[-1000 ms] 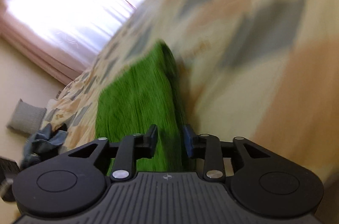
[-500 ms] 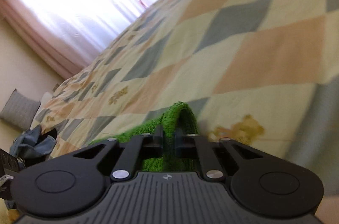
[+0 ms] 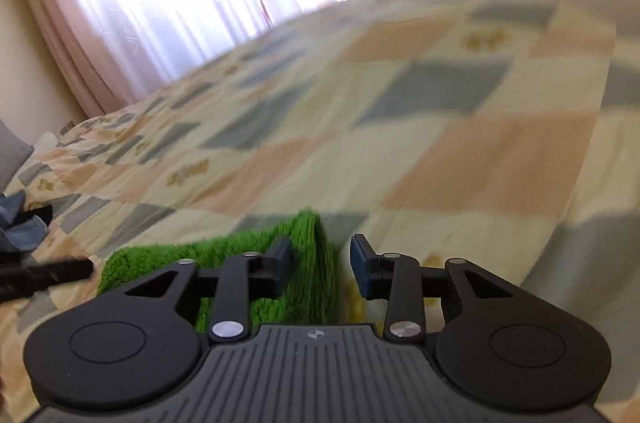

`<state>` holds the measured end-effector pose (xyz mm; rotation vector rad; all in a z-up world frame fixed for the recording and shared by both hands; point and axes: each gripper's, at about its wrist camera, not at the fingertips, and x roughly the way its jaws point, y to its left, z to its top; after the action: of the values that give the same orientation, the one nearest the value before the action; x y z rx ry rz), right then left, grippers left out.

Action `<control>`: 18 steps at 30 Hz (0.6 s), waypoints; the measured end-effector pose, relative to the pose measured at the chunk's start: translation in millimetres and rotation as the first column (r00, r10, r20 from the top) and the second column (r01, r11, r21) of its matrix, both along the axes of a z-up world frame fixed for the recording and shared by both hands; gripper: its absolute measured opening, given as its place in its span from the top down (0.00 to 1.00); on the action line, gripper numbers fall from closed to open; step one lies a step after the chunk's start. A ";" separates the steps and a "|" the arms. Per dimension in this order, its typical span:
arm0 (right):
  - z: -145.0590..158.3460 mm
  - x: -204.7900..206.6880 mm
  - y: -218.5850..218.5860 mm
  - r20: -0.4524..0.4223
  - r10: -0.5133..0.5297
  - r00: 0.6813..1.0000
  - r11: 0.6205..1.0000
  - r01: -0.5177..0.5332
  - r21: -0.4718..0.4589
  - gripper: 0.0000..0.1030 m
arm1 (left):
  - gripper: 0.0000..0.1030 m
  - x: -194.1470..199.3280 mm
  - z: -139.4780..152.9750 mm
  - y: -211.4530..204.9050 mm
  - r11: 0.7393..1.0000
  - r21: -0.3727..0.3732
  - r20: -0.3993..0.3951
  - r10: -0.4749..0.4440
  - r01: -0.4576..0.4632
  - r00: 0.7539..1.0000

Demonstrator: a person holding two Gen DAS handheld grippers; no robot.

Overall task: Fold clothes
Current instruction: 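Lay the folded side down and open both grippers over the vest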

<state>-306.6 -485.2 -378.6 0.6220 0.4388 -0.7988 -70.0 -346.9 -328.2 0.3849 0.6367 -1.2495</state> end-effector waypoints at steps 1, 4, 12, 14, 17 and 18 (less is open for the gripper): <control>7.7 1.1 5.7 -0.007 0.005 1.000 0.999 -0.006 -0.048 0.65 | 1.00 -3.5 -0.6 -4.1 1.000 0.006 0.022 -0.022 0.022 1.000; 23.5 20.8 20.7 -0.056 0.104 0.993 0.979 -0.112 -0.172 0.73 | 1.00 -12.2 -12.5 -20.6 0.996 0.043 0.068 -0.086 0.083 0.994; -27.9 46.7 4.3 -0.269 0.151 0.951 0.972 -0.192 -0.133 1.00 | 1.00 -35.9 -62.2 -58.2 0.974 0.136 0.114 -0.198 0.182 0.974; -38.3 36.8 -1.1 -0.243 0.144 0.959 0.978 -0.175 -0.110 1.00 | 1.00 -41.4 -65.6 -60.2 0.971 0.150 0.146 -0.208 0.186 0.967; -25.7 26.3 5.0 -0.219 0.132 0.967 0.982 -0.158 -0.105 1.00 | 1.00 -35.0 -46.2 -42.9 0.980 0.124 0.094 -0.170 0.158 0.981; -19.3 21.6 9.3 -0.210 0.123 0.970 0.982 -0.149 -0.113 1.00 | 1.00 -33.1 -37.7 -32.3 0.982 0.115 0.074 -0.159 0.150 0.984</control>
<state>-285.0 -475.9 -397.9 0.3881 0.6046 -0.7553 -103.1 -379.2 -365.8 0.5831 0.6142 -1.3429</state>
